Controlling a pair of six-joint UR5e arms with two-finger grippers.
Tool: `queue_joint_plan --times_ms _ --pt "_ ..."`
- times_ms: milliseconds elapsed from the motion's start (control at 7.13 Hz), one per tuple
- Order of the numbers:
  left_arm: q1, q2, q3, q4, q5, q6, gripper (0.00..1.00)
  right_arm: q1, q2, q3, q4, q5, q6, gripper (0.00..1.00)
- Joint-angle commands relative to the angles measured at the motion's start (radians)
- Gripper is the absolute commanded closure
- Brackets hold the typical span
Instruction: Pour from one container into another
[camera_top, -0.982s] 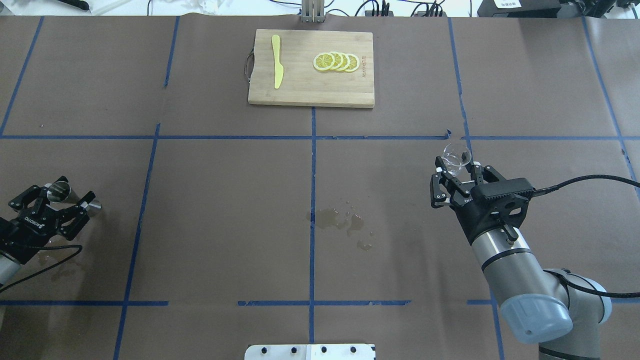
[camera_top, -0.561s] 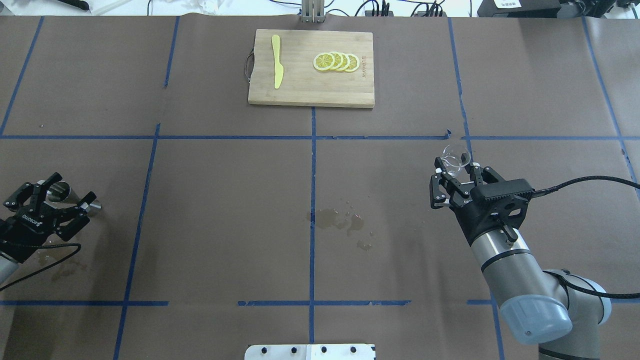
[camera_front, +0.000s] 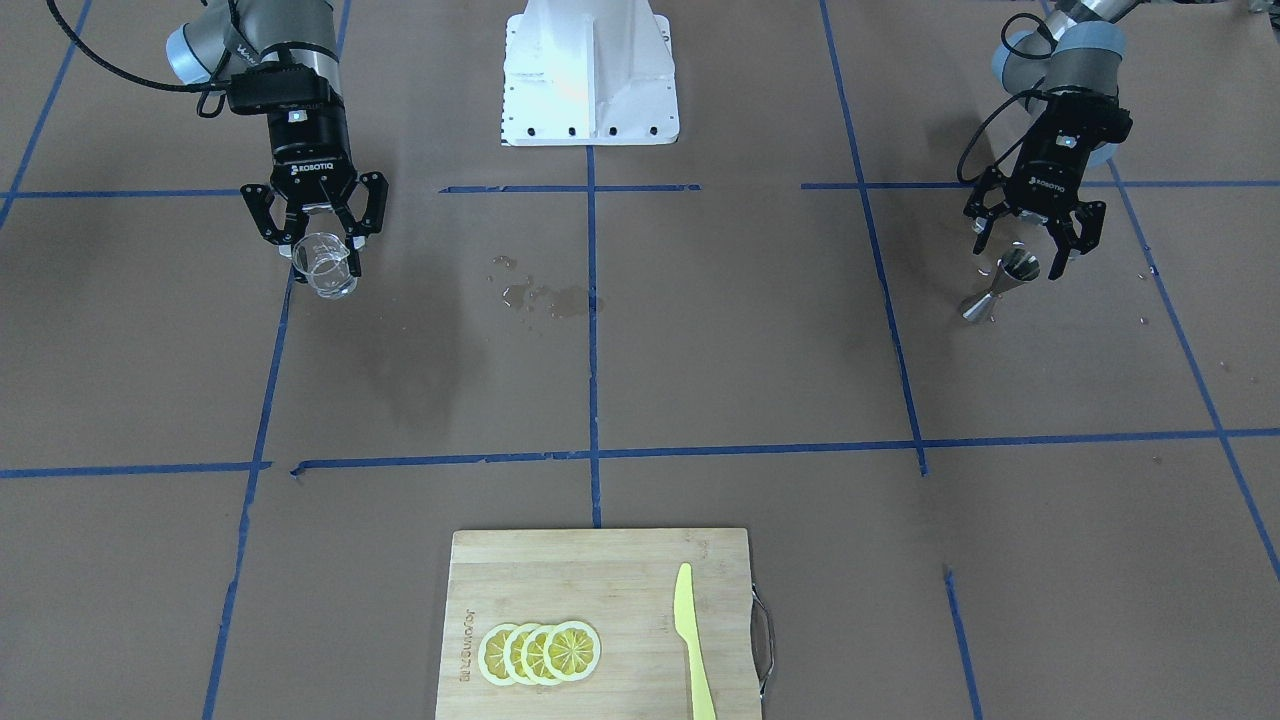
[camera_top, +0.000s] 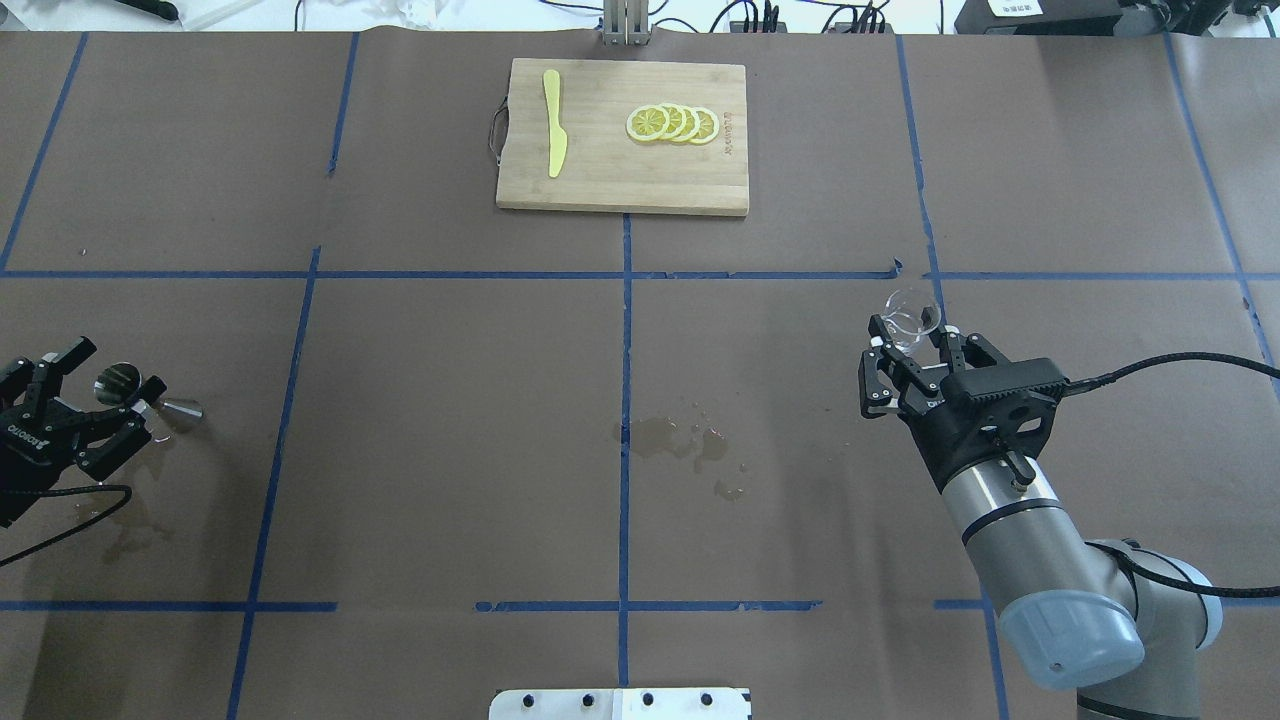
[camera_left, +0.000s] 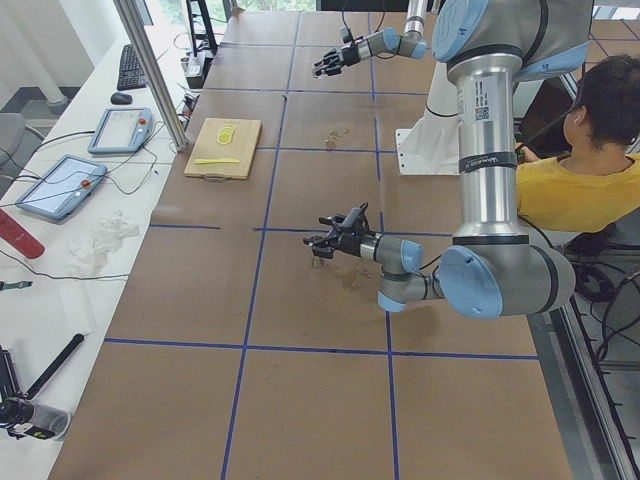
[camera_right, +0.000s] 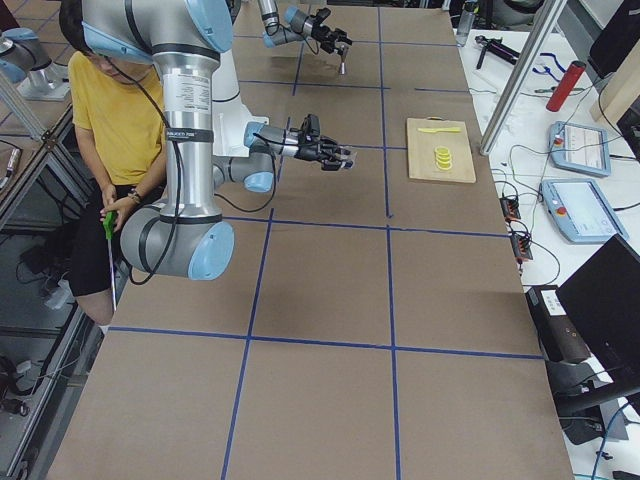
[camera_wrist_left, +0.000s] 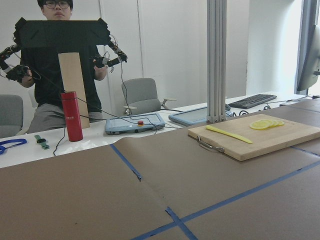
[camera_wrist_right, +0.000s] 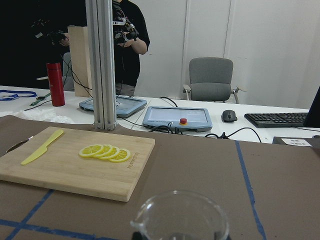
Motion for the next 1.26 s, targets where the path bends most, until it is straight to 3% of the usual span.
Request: queue_joint_plan --times_ms 0,140,281,561,982,1122 --pt "-0.153 -0.002 -0.026 0.038 -0.154 -0.007 0.06 -0.003 0.000 0.000 0.000 0.000 0.000 1.00" --pt "-0.277 -0.009 -0.030 0.112 -0.285 -0.009 0.06 -0.009 0.000 0.000 0.000 0.000 0.000 1.00" --pt "-0.340 -0.033 -0.030 0.187 -0.333 -0.010 0.07 -0.012 -0.002 -0.005 0.000 0.000 0.000 1.00" --pt "-0.571 -0.105 -0.030 0.409 -0.584 -0.006 0.05 -0.010 -0.002 -0.020 0.000 0.000 -0.001 1.00" --pt "-0.878 -0.217 -0.015 0.831 -1.012 0.002 0.05 -0.007 -0.006 -0.066 0.000 0.000 0.002 1.00" --pt "-0.940 -0.234 -0.013 0.944 -1.109 0.020 0.00 -0.009 -0.005 -0.096 0.000 -0.002 0.061 1.00"
